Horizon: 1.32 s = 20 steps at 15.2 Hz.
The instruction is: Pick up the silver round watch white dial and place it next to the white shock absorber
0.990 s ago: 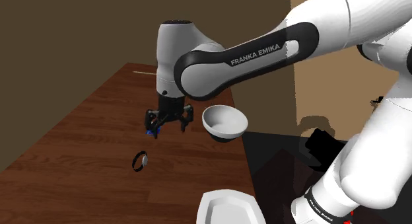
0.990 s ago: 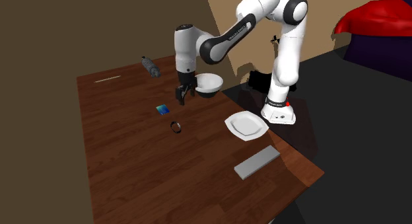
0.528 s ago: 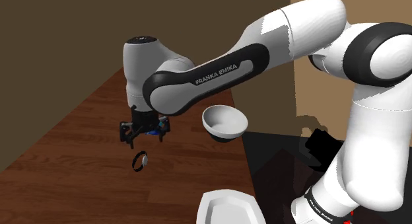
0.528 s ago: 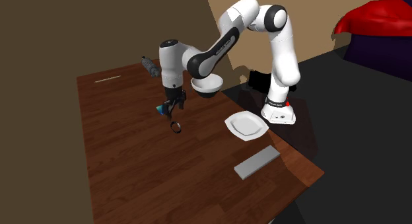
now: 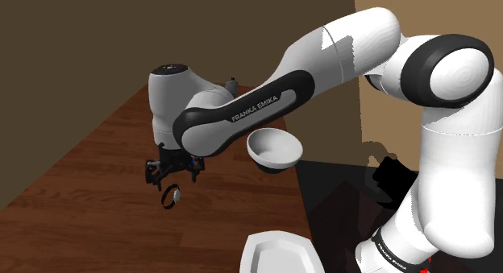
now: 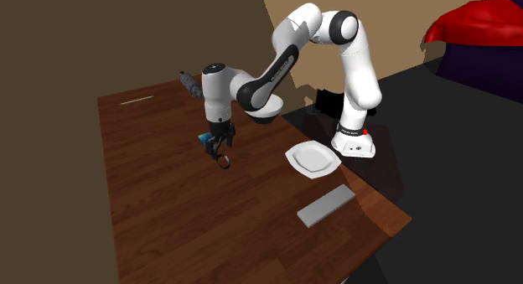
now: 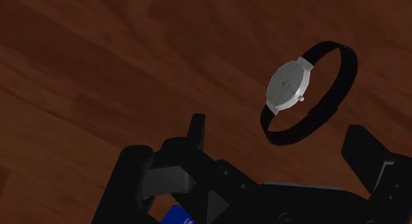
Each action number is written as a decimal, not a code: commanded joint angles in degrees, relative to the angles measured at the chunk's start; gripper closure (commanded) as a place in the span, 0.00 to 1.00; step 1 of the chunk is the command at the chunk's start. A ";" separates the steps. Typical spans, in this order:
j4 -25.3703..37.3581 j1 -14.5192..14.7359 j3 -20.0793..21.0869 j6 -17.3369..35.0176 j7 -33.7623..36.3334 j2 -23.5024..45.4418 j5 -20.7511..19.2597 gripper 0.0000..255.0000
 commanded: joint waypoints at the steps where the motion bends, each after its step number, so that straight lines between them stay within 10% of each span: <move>1: -0.27 0.02 -0.13 0.59 0.06 0.32 -0.20 0.00; 7: -0.26 0.02 -0.13 0.57 0.06 0.32 -0.20 0.00; 8: -0.26 0.02 -0.13 0.57 0.06 0.32 -0.20 1.00; 20: 0.57 -0.22 0.25 -1.25 -0.35 -0.78 0.49 1.00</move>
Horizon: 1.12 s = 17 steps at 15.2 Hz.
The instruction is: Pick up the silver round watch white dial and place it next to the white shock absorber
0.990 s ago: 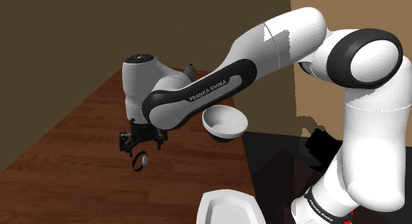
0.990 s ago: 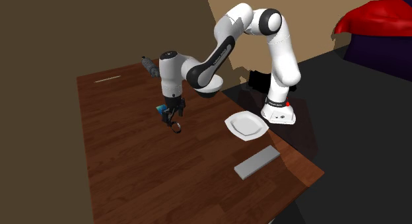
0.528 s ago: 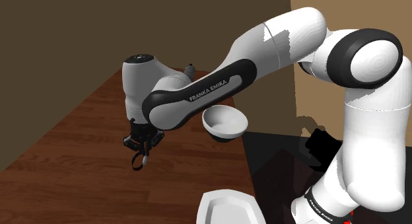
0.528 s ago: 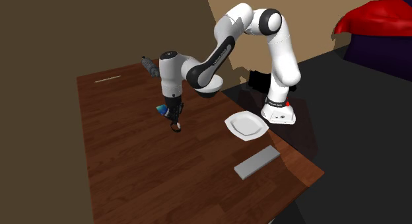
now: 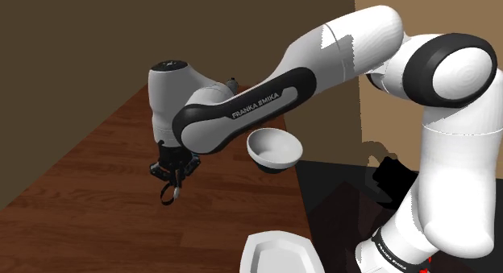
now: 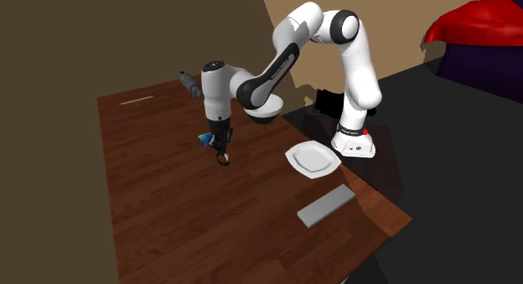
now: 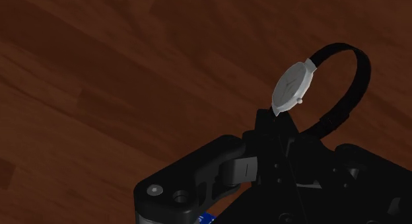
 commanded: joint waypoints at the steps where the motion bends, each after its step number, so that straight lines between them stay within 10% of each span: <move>1: 0.55 -0.13 0.21 -1.11 -0.23 -0.62 0.39 1.00; 17: 7.43 -0.70 1.53 -11.66 -1.83 -4.80 3.11 1.00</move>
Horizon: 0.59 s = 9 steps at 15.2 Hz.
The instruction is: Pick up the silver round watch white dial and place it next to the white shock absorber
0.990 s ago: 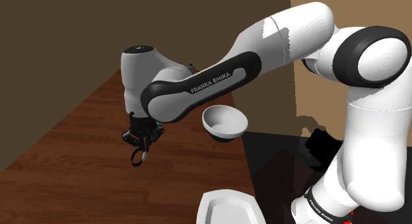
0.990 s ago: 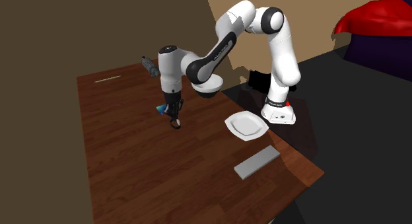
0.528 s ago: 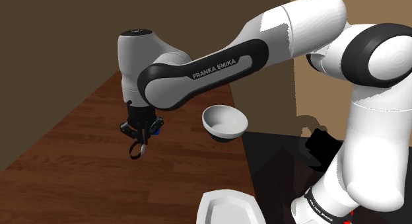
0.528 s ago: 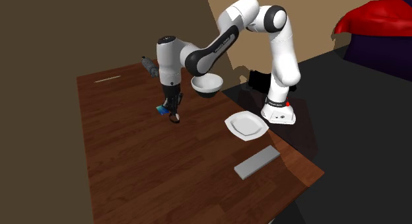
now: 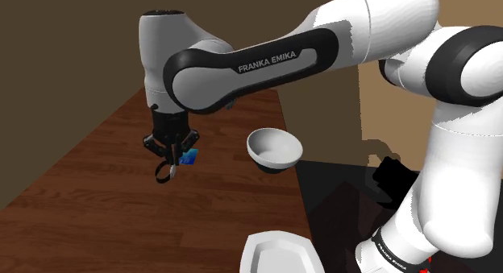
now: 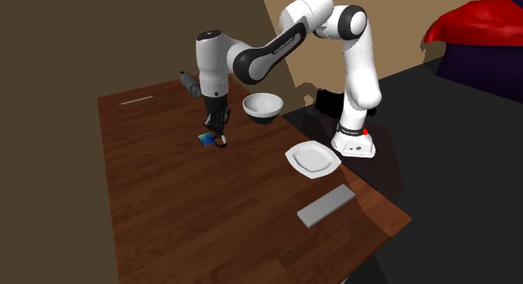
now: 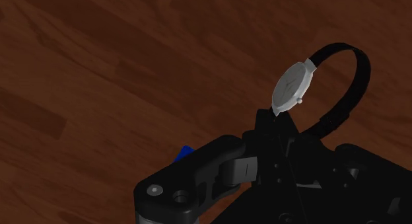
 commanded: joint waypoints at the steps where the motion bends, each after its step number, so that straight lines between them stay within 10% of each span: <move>1: 0.97 0.01 0.14 -1.38 -0.10 -0.44 0.27 1.00; 9: 5.64 0.19 0.46 -6.74 -0.48 -1.26 0.86 1.00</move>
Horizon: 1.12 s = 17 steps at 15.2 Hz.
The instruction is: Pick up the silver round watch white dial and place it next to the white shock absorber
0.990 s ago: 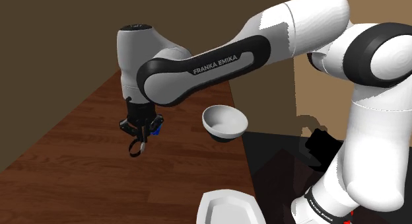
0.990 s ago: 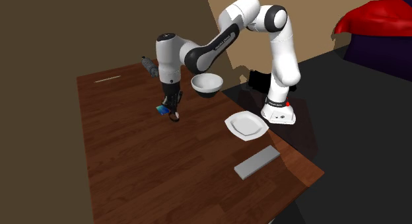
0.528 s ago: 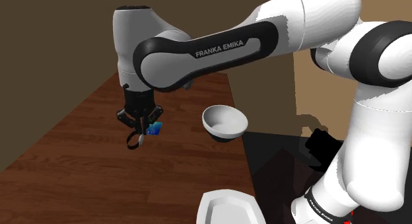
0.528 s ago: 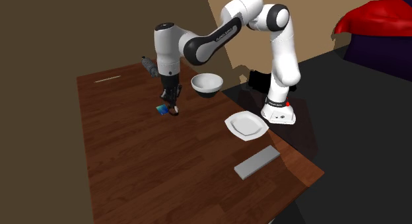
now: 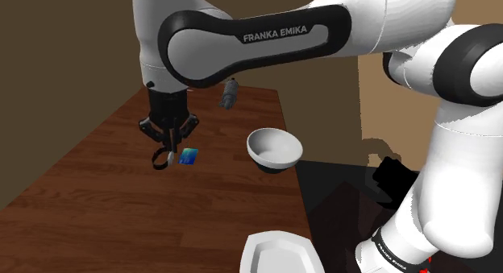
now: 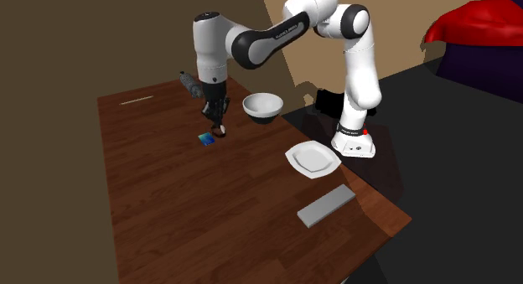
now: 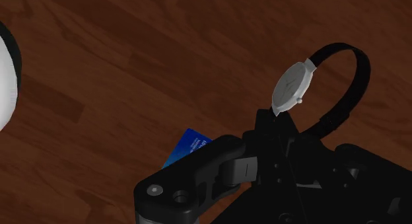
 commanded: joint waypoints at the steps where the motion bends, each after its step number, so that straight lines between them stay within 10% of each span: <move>1: -0.66 -1.12 -0.23 -0.10 -1.38 -0.86 0.57 1.00; 17: -7.14 -15.95 -6.63 1.37 -23.03 -6.70 5.65 1.00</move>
